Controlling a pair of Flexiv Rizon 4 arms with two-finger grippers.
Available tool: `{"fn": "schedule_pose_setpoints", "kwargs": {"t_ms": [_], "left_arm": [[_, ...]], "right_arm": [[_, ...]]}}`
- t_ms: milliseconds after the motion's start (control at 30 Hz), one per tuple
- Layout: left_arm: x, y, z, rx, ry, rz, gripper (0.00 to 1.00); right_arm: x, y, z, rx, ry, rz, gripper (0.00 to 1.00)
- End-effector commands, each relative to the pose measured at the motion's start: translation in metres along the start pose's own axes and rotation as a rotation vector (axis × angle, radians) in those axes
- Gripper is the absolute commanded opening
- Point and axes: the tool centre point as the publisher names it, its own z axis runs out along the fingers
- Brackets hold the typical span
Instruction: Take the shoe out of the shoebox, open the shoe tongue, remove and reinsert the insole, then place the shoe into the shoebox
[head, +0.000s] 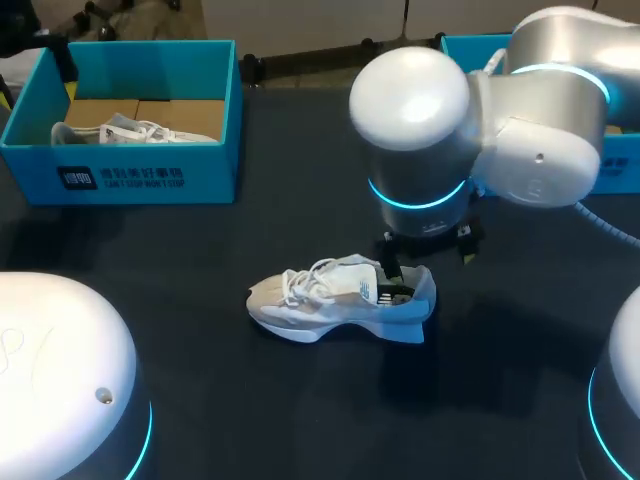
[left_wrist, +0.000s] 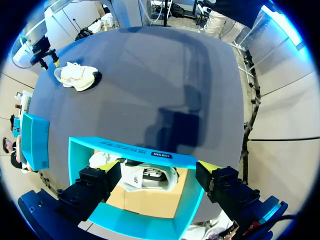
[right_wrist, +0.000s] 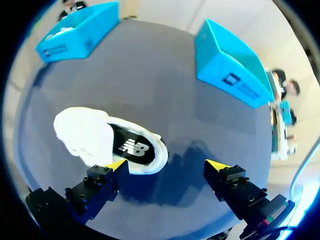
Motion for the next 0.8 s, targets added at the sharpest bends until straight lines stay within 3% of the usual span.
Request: {"fn": "schedule_pose_setpoints", "kwargs": {"t_ms": [33,133,167,667,767,800], "left_arm": [[0.001,-0.001,0.0,-0.004,0.002,0.0,1.0],[0.001,-0.001,0.0,-0.004,0.002,0.0,1.0],[0.001,-0.001,0.0,-0.004,0.002,0.0,1.0],[0.001,-0.001,0.0,-0.004,0.002,0.0,1.0],[0.001,-0.001,0.0,-0.004,0.002,0.0,1.0],[0.001,-0.001,0.0,-0.004,0.002,0.0,1.0]], "right_arm": [[-0.004,0.0,-0.019,-0.061,0.128,-0.23,1.0],[0.002,0.005,-0.027,-0.102,0.146,-0.383,1.0],[0.002,0.009,-0.028,-0.1,0.108,-0.393,1.0],[0.002,0.009,-0.028,-0.1,0.108,-0.393,1.0],[0.008,0.008,-0.026,-0.306,0.161,-0.671,1.0],[0.008,0.006,-0.027,-0.333,0.18,-0.723,1.0]]}}
